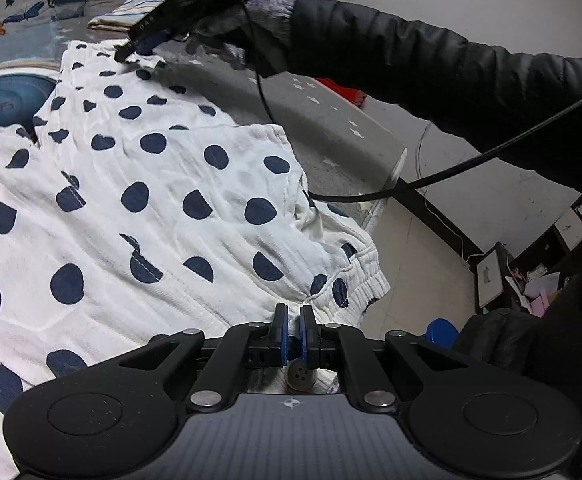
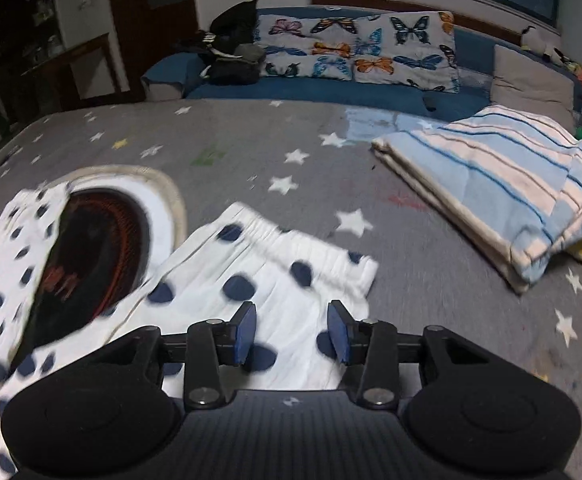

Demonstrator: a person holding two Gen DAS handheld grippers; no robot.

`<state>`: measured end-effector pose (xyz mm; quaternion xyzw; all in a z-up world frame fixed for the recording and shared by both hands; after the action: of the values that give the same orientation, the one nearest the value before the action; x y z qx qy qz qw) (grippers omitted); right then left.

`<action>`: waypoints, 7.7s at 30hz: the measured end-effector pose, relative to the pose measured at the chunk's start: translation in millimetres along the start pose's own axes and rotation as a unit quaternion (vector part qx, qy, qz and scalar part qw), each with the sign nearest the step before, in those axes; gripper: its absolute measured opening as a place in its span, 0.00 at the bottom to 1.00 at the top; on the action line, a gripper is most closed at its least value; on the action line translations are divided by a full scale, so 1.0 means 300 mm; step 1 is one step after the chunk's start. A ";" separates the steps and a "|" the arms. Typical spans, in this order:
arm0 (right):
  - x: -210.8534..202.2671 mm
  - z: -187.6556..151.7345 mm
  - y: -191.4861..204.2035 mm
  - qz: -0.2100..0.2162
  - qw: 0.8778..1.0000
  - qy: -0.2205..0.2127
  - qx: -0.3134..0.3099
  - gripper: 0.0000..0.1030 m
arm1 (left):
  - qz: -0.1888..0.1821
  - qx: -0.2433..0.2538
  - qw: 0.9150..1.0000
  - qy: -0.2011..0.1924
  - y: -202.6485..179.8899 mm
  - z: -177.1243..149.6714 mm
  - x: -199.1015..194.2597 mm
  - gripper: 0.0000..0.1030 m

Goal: Fold clothes

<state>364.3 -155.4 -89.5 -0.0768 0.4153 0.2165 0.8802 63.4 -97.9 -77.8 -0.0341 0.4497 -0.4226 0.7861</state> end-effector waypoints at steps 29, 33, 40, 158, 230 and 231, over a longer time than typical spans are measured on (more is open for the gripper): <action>-0.384 -0.144 0.294 0.017 0.989 -0.015 -0.145 0.56 | 0.209 -0.112 0.962 -0.135 0.204 -0.056 -0.367 0.30; -0.498 -0.279 0.416 0.060 0.985 -0.025 -0.162 0.56 | 0.281 -0.165 0.934 -0.145 0.310 -0.085 -0.429 0.28; -0.663 -0.488 0.548 0.109 0.980 -0.024 -0.164 0.56 | 0.315 -0.218 0.913 -0.143 0.399 -0.125 -0.438 0.27; -0.142 0.067 0.216 0.008 0.995 -0.016 -0.093 0.65 | 0.451 -0.109 0.878 -0.118 0.913 0.348 -0.507 0.48; -0.553 -0.485 0.414 0.092 0.992 -0.024 -0.086 0.56 | 0.220 0.090 0.964 -0.121 -0.213 0.042 0.002 0.56; -0.546 -0.475 0.394 0.087 0.993 -0.023 -0.077 0.56 | 0.214 0.095 0.965 -0.118 -0.226 0.042 0.020 0.56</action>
<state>120.3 -146.5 -50.6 -0.1033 0.3821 0.3255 0.8587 31.1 -149.6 -45.0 0.0887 0.3086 -0.2783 0.9053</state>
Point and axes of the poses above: each gripper's, at about its wrist camera, not at the fingertips, and x roughly the way its jaws point, y to its left, z to its top, the point moved 9 cm from there along x, roughly the way its jaws point
